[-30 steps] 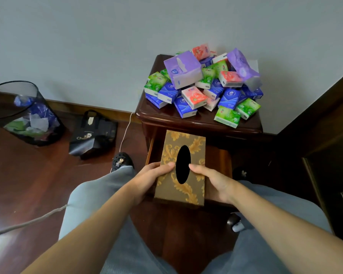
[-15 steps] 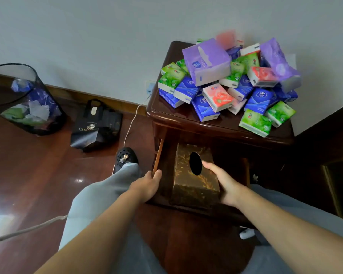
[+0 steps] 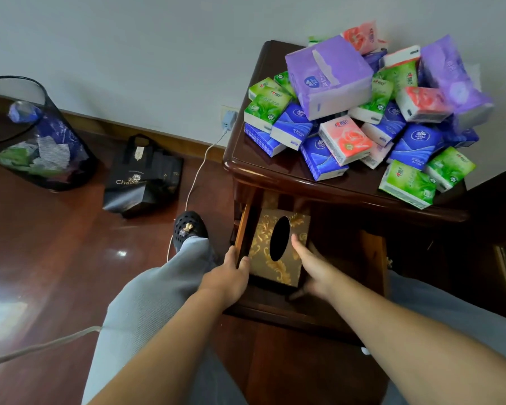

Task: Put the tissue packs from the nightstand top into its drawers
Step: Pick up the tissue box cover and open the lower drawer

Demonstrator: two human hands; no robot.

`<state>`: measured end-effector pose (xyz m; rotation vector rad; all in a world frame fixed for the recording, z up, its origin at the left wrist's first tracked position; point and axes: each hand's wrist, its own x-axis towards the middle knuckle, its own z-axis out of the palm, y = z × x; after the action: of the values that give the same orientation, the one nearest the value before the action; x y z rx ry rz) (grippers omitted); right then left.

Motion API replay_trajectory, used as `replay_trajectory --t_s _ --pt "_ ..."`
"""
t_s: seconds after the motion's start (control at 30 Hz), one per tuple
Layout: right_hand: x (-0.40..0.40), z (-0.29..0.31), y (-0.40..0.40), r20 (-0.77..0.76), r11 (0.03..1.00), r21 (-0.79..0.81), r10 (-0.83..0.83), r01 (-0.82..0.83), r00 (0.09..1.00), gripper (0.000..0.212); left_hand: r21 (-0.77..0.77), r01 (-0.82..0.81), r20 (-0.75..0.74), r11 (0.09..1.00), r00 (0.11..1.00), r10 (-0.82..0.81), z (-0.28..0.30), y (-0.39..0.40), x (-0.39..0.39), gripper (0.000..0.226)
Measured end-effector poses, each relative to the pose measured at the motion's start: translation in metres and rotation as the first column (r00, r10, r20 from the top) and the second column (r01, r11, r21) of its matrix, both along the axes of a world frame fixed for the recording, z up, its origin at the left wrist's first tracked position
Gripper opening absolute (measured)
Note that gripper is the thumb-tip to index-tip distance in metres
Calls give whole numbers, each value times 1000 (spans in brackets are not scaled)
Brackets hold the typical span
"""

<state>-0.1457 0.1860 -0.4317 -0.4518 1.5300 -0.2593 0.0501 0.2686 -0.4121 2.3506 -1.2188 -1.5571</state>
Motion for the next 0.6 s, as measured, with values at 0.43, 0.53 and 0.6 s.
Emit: replay_trajectory --t_s 0.43,0.53,0.6 --pt "15 2 9 37 932 -264 -249 250 968 59 -59 -143 -236 988 964 125 0 2 -10 84" --pt "16 0 18 53 943 -189 -267 272 962 63 -51 -136 -224 989 967 121 -2 2 -12 87" --pt "23 -1 19 84 950 -158 -260 270 962 45 -43 -134 -224 990 967 121 -3 2 -14 89"
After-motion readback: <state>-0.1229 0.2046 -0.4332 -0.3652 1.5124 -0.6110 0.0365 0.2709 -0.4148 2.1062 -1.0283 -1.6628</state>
